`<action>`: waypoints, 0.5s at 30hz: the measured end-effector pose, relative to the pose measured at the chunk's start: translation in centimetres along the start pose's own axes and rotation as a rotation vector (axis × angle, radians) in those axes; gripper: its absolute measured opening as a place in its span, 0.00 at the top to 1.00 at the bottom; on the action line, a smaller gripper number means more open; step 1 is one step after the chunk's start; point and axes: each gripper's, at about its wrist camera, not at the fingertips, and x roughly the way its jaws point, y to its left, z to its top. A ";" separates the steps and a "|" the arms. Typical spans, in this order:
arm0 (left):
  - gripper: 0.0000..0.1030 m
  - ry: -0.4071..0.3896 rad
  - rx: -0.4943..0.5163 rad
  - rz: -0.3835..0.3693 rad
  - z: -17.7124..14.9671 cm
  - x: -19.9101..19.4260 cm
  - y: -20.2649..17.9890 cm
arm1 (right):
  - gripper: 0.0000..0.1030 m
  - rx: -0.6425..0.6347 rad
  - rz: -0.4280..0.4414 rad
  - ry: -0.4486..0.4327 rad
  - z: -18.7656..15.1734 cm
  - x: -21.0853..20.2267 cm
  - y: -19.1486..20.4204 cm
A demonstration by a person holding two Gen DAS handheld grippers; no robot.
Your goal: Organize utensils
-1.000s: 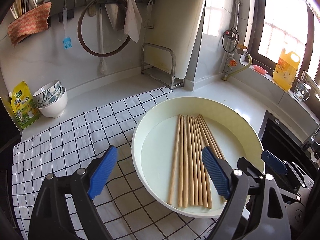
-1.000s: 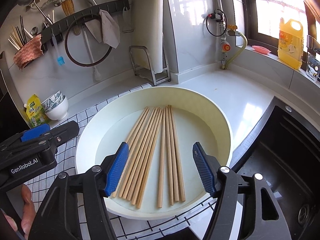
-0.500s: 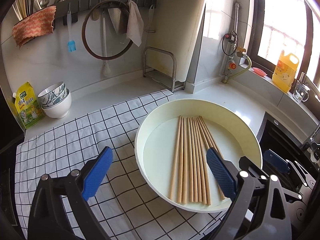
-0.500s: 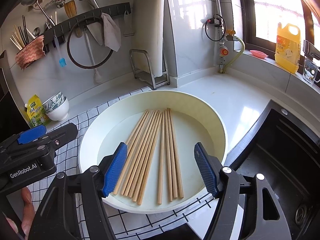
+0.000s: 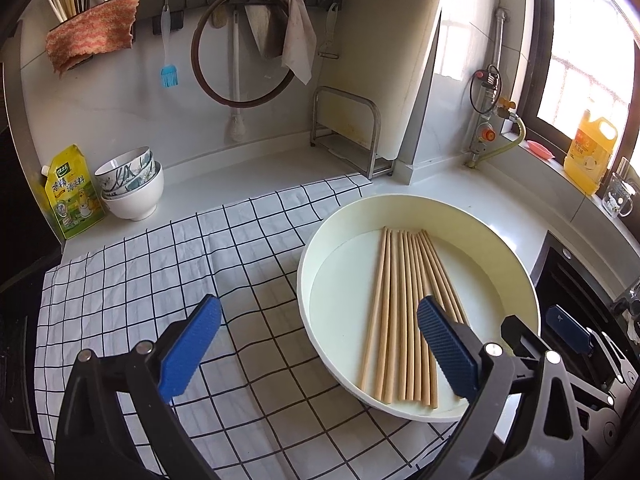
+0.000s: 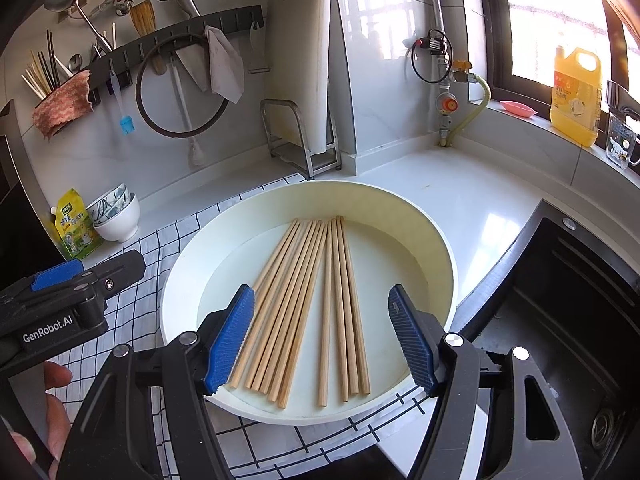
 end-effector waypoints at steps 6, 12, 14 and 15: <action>0.06 -0.009 0.009 0.024 0.0 -0.1 0.0 | 0.35 -0.003 0.003 0.001 -0.1 -0.1 0.3; 0.06 -0.017 0.017 0.029 0.0 -0.4 -0.2 | 0.35 -0.003 0.002 0.000 -0.1 -0.1 0.2; 0.06 -0.019 0.025 0.029 0.0 -0.5 -0.3 | 0.35 -0.002 0.001 0.001 -0.1 -0.1 0.3; 0.06 -0.019 0.028 0.032 0.0 -0.5 -0.4 | 0.35 -0.002 0.002 0.001 -0.1 -0.1 0.4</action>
